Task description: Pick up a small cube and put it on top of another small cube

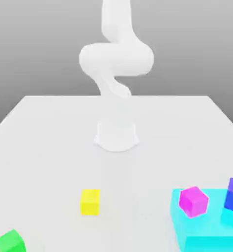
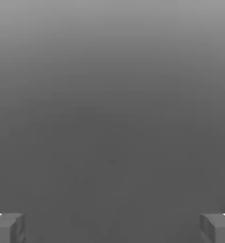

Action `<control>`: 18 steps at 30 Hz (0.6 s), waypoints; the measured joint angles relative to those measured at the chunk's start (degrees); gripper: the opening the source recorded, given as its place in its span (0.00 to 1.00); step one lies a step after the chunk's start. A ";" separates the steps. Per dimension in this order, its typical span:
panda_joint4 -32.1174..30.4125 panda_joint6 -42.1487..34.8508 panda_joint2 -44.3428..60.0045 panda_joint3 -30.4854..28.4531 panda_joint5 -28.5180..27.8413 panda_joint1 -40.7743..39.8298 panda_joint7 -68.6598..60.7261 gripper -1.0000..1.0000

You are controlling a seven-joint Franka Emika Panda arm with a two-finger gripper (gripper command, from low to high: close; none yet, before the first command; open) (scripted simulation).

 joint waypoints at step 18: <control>2.86 9.52 37.75 -8.35 6.71 -5.61 4.83 0.50</control>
